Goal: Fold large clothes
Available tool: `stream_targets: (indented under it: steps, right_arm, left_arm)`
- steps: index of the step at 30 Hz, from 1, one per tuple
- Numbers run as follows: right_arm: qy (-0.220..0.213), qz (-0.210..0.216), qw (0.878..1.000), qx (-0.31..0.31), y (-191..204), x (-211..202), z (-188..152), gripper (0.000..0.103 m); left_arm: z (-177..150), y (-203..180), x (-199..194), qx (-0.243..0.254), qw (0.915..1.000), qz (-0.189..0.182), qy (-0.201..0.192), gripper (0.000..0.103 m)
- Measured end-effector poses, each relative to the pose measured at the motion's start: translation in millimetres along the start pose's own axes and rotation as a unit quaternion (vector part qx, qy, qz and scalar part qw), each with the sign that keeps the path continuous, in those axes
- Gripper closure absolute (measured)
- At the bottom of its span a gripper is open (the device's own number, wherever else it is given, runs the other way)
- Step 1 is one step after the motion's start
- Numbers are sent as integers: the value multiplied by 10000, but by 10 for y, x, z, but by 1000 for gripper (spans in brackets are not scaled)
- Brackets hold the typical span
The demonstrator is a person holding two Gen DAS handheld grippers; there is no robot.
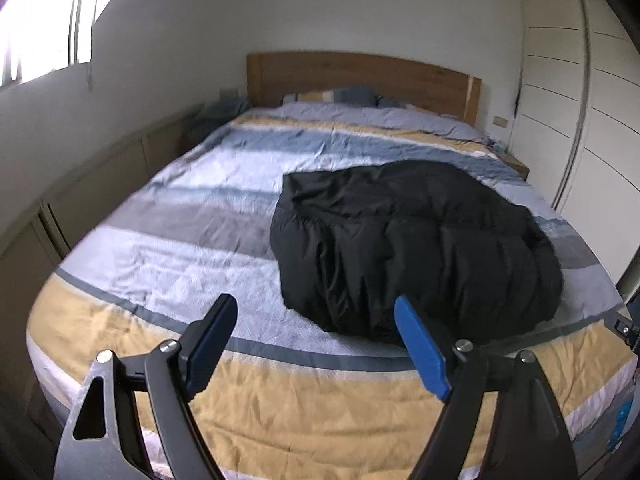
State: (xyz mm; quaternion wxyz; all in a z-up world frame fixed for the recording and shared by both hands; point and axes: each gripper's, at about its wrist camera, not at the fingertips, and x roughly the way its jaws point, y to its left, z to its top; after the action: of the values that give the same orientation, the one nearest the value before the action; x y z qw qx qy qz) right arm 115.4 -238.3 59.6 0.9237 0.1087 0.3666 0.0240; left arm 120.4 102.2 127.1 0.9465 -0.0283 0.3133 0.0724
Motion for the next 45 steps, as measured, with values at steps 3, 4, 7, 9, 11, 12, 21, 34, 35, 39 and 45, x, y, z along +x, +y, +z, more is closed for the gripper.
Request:
stream_targets:
  steps: [3,4,7,9,11,12,21,34,35,39,45]
  right_arm:
    - [-190,-26,9998,-26,68,-244,-93,0]
    - [-252,-40,9997,-49,92,-329,-122,0]
    - [-389,-32,9992,-107,152,-542,-200,0]
    - [-473,-53,9987,-156,188,-652,-242,0]
    - [-584,-39,9980,-218,236,-780,-285,0]
    - [-613,-28,9978,-242,247,-819,-297,0]
    - [-842,-39,9955,-442,374,-1076,-421,0]
    - [-962,-220,9941,-445,329,-1085,-486,0]
    - [-972,-245,9939,-451,319,-1086,-486,0]
    - [-995,-318,9935,-449,284,-1077,-495,0]
    - [-965,-365,9939,-401,245,-1019,-507,0]
  left_arm:
    - [-45,-161,-322,114,9996,-78,-263,23]
    - [-63,-200,-415,143,9993,-99,-327,23]
    - [-130,-296,-669,162,9986,-92,-491,23]
    - [-174,-340,-810,177,9982,-94,-564,23]
    - [-222,-363,-927,136,9978,-67,-649,23]
    - [-243,-370,-977,117,9975,-38,-694,23]
    - [-386,-413,-1272,120,9937,126,-1107,23]
    - [-529,-466,-1269,197,9925,164,-1194,23]
    - [-541,-472,-1252,209,9928,162,-1171,23]
    - [-571,-501,-1206,250,9933,135,-1116,23]
    - [-601,-526,-1158,270,9938,104,-1075,23]
